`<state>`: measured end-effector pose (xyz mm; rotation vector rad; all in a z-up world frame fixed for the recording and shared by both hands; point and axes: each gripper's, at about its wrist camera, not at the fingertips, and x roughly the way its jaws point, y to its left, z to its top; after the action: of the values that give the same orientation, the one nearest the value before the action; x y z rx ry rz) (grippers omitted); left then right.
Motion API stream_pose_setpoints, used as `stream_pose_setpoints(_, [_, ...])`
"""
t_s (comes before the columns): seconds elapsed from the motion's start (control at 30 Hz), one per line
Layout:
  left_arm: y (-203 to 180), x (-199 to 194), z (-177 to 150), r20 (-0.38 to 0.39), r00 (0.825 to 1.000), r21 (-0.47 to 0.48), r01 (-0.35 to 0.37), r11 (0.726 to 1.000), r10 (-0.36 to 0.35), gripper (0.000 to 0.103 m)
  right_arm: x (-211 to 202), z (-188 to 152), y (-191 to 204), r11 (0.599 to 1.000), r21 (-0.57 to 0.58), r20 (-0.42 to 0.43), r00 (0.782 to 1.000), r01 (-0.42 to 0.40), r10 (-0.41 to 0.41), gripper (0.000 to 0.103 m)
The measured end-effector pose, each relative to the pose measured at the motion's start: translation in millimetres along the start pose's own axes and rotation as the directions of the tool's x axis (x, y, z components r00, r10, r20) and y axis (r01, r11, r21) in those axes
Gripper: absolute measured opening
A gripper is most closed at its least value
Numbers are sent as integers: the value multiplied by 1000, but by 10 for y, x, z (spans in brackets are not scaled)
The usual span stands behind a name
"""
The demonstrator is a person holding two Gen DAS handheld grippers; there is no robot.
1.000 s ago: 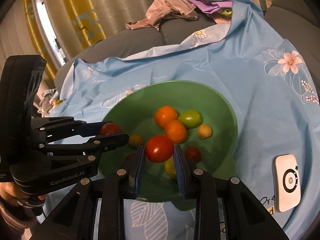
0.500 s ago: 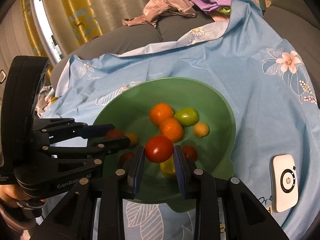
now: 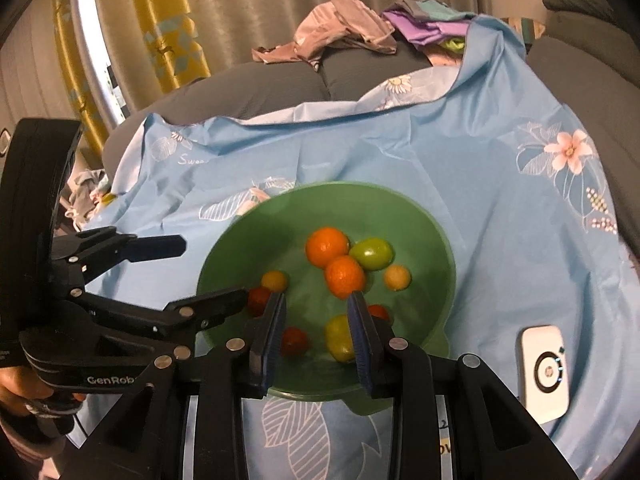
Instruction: Organize fruits
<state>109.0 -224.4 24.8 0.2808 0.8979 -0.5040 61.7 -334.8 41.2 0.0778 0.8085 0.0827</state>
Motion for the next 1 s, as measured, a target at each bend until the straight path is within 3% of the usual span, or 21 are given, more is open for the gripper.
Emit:
stream_pose_setpoints(0.17, [52,-177,36,-1,999,-43,-35,998,35,95,-99,93,13,1000,10,-20,1000,2,-2,33])
stream_pose_setpoints(0.23, [76,-245,65,-4,997,-66,-71,995,71,99,-130,116,15,1000,15,-25,1000,6,-6,43])
stream_pose_setpoints(0.37, [141,-413,124,-1,995,-137,-100,986,101,100,-255,235,10,999,18,-53,998,29,-28,45])
stream_pose_setpoints(0.47, [182,-548,178,13,998,-161,-50,986,53,102,-339,339,6,999,16,-93,995,38,-36,46])
stream_pose_setpoints(0.73, [193,-905,371,65,997,-164,-39,986,50,102,-557,512,49,999,-31,-100,994,41,-44,46])
stream_pose_setpoints(1.0, [146,-1106,560,91,990,-135,-94,986,107,102,-636,630,71,998,-43,-114,993,35,-39,46])
